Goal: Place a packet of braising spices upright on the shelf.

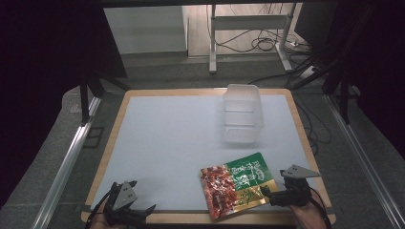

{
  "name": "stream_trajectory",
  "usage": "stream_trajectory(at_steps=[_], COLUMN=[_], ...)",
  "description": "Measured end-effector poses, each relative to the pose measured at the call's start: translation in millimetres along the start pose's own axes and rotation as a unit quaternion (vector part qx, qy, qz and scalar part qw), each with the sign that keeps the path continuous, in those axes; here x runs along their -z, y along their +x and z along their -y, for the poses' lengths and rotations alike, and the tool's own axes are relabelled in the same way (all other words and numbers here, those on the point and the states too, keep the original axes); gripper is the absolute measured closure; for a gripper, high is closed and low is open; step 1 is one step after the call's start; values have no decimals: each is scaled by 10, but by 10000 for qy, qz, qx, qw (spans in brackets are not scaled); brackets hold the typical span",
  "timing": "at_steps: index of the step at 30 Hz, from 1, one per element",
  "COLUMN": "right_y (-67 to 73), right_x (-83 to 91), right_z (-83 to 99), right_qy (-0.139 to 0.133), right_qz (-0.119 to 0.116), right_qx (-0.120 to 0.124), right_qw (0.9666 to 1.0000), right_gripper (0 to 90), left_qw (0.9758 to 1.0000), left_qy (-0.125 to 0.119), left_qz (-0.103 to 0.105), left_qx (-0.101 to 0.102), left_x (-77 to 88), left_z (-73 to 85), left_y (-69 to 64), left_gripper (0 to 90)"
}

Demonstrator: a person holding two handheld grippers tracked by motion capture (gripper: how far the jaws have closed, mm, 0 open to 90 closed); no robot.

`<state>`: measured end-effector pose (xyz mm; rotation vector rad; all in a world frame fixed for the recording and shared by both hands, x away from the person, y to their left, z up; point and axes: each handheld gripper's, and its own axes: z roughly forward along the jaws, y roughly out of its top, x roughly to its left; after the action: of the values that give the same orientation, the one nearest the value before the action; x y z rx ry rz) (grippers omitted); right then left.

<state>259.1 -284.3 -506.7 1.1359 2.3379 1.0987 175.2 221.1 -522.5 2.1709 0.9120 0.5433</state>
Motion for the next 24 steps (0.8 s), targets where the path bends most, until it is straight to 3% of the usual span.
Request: stream_trajectory(at_steps=[9, 18, 24], right_y=[18, 31, 65], right_x=[-184, -305, -359], right_z=[-33, -87, -167], right_qy=[353, 481, 571], right_qz=[-240, -513, -516], right_qx=[-42, -143, -59], right_qw=[9991, 9974, 9970], right_gripper=[6, 14, 90], left_qw=[10000, 9999, 9998], left_qy=[32, 61, 76], left_qz=[-10, -12, -35], left_qx=[-71, -120, -158], left_x=[-1, -4, -6], left_z=[-2, -4, -6], left_y=[-8, -15, -20], left_gripper=[11, 12, 13])
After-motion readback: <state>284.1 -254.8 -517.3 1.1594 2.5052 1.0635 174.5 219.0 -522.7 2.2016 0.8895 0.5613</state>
